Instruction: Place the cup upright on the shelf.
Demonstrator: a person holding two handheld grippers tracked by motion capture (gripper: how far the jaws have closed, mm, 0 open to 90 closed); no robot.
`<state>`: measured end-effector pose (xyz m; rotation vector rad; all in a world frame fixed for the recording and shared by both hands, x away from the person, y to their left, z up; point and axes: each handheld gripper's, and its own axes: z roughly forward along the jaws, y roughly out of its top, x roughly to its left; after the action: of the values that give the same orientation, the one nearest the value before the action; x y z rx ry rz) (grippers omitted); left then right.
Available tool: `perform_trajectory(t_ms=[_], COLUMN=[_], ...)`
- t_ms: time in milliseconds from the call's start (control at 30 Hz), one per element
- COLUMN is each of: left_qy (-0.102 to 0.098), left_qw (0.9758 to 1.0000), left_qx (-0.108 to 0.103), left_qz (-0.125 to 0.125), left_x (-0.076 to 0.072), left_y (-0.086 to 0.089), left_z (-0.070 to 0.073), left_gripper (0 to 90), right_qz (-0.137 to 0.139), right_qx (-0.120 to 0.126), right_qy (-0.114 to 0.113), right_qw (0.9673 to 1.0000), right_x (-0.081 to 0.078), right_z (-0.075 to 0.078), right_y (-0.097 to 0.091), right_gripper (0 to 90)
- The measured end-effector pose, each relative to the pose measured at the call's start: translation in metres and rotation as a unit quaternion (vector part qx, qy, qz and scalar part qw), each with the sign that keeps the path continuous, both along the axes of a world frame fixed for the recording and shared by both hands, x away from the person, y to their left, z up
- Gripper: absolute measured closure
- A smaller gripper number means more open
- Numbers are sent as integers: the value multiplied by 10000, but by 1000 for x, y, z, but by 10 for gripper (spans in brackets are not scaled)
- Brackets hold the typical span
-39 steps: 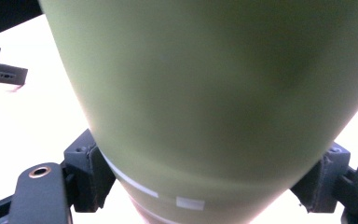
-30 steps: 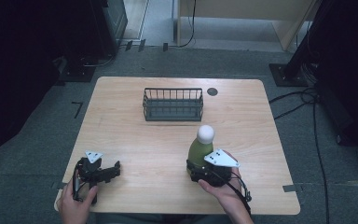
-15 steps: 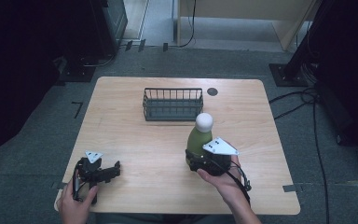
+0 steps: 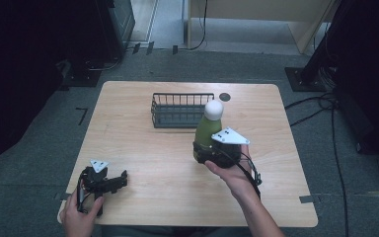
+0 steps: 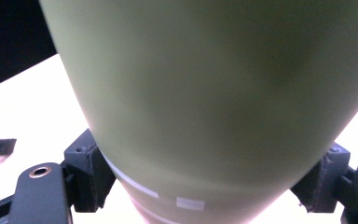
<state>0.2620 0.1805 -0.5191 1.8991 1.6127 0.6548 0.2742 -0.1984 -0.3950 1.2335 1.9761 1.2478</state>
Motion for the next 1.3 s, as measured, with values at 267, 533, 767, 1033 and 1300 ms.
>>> perform_trajectory(t_ms=[267, 533, 767, 1033, 1300], left_qy=[-6, 10, -1, 0, -1], left_qw=[10000, 10000, 10000, 10000, 10000], left_qx=[-3, 5, 3, 3, 2], left_qz=[2, -1, 1, 2, 1], left_x=[0, 0, 0, 0, 0], left_y=[0, 0, 0, 0, 0], left_z=[0, 0, 0, 0, 0], left_gripper=[0, 0, 0, 0, 0], right_qz=[-60, -175, -260, -448, -603], right_qx=[34, 19, 20, 20, 18], right_qy=[-18, -92, -124, -73, -53], right_qw=[10000, 9998, 9996, 9990, 9982], right_x=[20, 51, 74, 103, 130], right_z=[16, 38, 52, 58, 60], right_y=[3, 5, 9, 8, 9], right_gripper=[206, 206, 206, 206, 206])
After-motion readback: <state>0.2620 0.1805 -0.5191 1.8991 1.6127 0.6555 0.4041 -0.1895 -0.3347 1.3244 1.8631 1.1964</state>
